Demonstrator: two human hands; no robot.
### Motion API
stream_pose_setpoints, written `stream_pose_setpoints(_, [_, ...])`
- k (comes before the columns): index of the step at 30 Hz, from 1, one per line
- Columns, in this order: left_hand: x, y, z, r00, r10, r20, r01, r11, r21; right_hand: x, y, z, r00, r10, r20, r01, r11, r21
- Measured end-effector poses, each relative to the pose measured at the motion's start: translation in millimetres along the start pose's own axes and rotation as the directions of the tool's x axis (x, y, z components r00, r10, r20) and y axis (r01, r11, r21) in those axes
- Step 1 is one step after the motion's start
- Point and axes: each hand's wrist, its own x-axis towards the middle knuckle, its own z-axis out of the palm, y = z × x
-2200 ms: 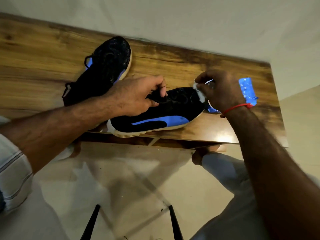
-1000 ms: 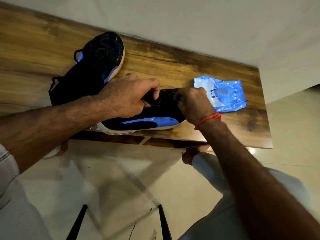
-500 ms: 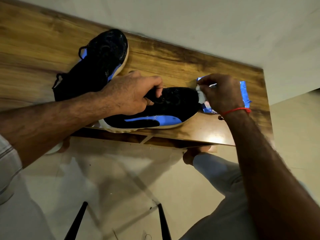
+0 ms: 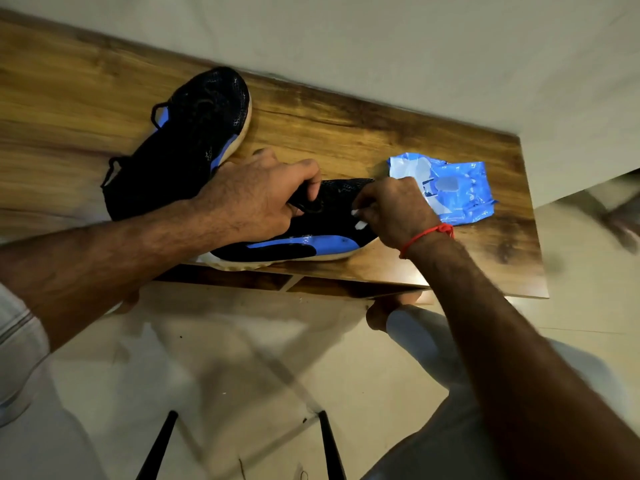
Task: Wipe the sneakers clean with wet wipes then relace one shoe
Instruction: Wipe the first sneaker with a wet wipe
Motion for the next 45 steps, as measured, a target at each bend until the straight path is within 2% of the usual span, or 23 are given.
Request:
stream_pose_setpoints(3, [0, 2, -1, 1.0, -0.01, 0.002, 0.01, 1.0, -0.004, -5, -4, -12, 0.963, -0.03, 0.269, -0.033, 0.973, 0.228])
stream_pose_setpoints(4, [0, 1, -2, 1.0, -0.011, 0.006, 0.011, 1.0, -0.019, -6, -2, -16, 0.961, -0.024, 0.274, -0.054, 0.96, 0.274])
stream_pose_setpoints(5, [1, 0, -2, 1.0, -0.013, 0.008, 0.013, 0.999, -0.034, -6, 3, -19, 0.978, 0.0, 0.208, -0.06, 0.958, 0.282])
stream_pose_setpoints(7, [2, -3, -2, 1.0, -0.018, -0.001, 0.018, 0.999, -0.047, -3, 16, -24, 0.996, 0.083, -0.038, -0.07, 0.963, 0.261])
stream_pose_setpoints(9, [3, -4, -1, 1.0, -0.014, -0.006, 0.014, 0.999, -0.048, -2, 26, -28, 0.956, 0.178, -0.232, -0.102, 0.946, 0.307])
stream_pose_setpoints(11, [3, -4, -1, 1.0, -0.008, -0.011, 0.008, 0.999, -0.054, 0, 29, -27, 0.923, 0.208, -0.324, -0.097, 0.94, 0.326])
stream_pose_setpoints(12, [3, -4, -1, 1.0, -0.009, -0.011, 0.008, 0.998, -0.056, 1, 27, -25, 0.93, 0.178, -0.321, -0.078, 0.95, 0.301])
stream_pose_setpoints(16, [3, -6, 0, 1.0, 0.0, -0.014, -0.001, 0.998, -0.057, 2, 16, -12, 0.98, 0.015, -0.199, 0.01, 0.992, 0.123])
stream_pose_setpoints(20, [3, -5, 1, 0.999, -0.001, -0.033, 0.0, 0.999, -0.042, 4, 5, 3, 0.984, -0.005, -0.178, 0.009, 1.0, 0.021])
stream_pose_setpoints(23, [3, -4, 1, 0.999, 0.001, -0.039, -0.002, 1.0, -0.026, 4, -3, 10, 0.996, 0.005, -0.085, -0.01, 0.997, -0.07])
stream_pose_setpoints(27, [2, -3, -1, 1.0, 0.003, -0.029, -0.003, 1.0, -0.006, -4, -4, -19, 0.977, -0.031, 0.211, 0.019, 0.998, 0.062])
stream_pose_setpoints(28, [2, -3, -1, 1.0, -0.001, -0.031, 0.001, 1.0, -0.013, -7, -1, -27, 0.972, -0.018, 0.234, -0.011, 0.993, 0.121])
stream_pose_setpoints(29, [2, -3, -2, 0.999, -0.007, -0.033, 0.006, 1.0, -0.023, -8, 2, -33, 0.982, 0.024, 0.188, -0.06, 0.98, 0.188])
stream_pose_setpoints(31, [2, -3, -3, 0.999, -0.022, -0.041, 0.021, 0.999, -0.047, -8, 11, -38, 0.986, 0.156, -0.064, -0.129, 0.944, 0.303])
stream_pose_setpoints(33, [3, -4, -2, 0.999, -0.027, -0.04, 0.025, 0.998, -0.052, -4, 21, -32, 0.929, 0.23, -0.291, -0.149, 0.95, 0.275])
stream_pose_setpoints(34, [3, -3, -3, 0.999, -0.025, -0.038, 0.024, 0.998, -0.051, -1, 23, -27, 0.912, 0.242, -0.331, -0.165, 0.955, 0.244])
stream_pose_setpoints(38, [3, -2, -3, 0.998, -0.031, -0.05, 0.029, 0.999, -0.046, 5, 14, -3, 0.943, 0.197, -0.267, -0.198, 0.98, 0.022])
stream_pose_setpoints(41, [2, -1, -2, 0.998, -0.033, -0.061, 0.031, 0.999, -0.03, 4, -3, 18, 0.979, 0.112, -0.17, -0.126, 0.989, -0.077])
stream_pose_setpoints(43, [2, -2, -1, 0.998, -0.02, -0.059, 0.02, 1.0, -0.011, 1, -9, 21, 0.989, 0.109, -0.104, -0.111, 0.994, -0.015])
stream_pose_setpoints(45, [2, -4, -1, 0.998, -0.019, -0.06, 0.019, 1.0, -0.006, 1, -7, 11, 0.985, 0.173, -0.01, -0.167, 0.964, 0.21])
